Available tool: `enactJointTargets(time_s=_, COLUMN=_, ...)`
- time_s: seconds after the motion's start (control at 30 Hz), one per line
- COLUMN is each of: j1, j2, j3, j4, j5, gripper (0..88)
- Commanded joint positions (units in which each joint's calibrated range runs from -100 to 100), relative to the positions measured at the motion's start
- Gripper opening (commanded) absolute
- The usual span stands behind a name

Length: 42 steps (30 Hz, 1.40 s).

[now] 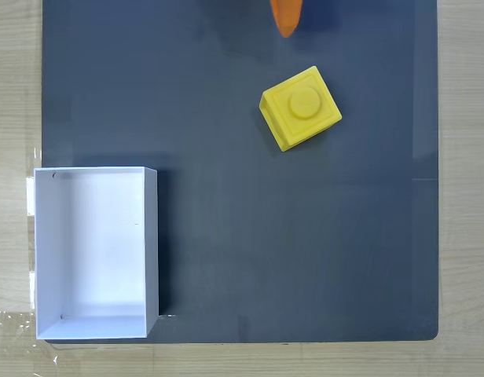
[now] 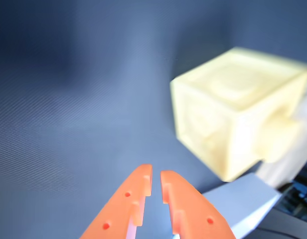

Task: Grasp a yellow block and put it in the box

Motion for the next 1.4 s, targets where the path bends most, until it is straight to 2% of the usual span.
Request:
enactJointTargets(time_s=0.0, j1=-2.7, j2=15.9, j3=-15.6, j4=-0.7, j5=0.2, gripper=2.8)
enactJointTargets(time_s=0.1, j1=-3.1, j2=27.3, j3=-30.2, j4=2.6, j5=0.3, gripper=2.9)
enactJointTargets(time_s=0.3, j1=-3.2, j2=45.4, j3=-58.2, j4=15.9, j5=1.2, gripper=3.0)
enactJointTargets(time_s=0.43, j1=-2.6, j2=53.4, j3=-69.1, j4=26.4, j5=8.1, gripper=6.0)
enactJointTargets(time_s=0.57, j1=0.3, j2=57.5, j3=-73.4, j4=33.1, j5=13.7, gripper=20.5)
enactJointTargets(time_s=0.73, j1=5.1, j2=60.5, j3=-72.9, j4=33.2, j5=19.5, gripper=40.5)
enactJointTargets(time_s=0.83, j1=7.1, j2=63.7, j3=-72.9, j4=33.2, j5=21.3, gripper=46.5)
enactJointTargets(time_s=1.1, j1=7.7, j2=73.5, j3=-73.4, j4=32.7, j5=21.1, gripper=48.4)
enactJointTargets(time_s=1.37, j1=7.3, j2=84.7, j3=-73.8, j4=24.2, j5=21.0, gripper=47.9)
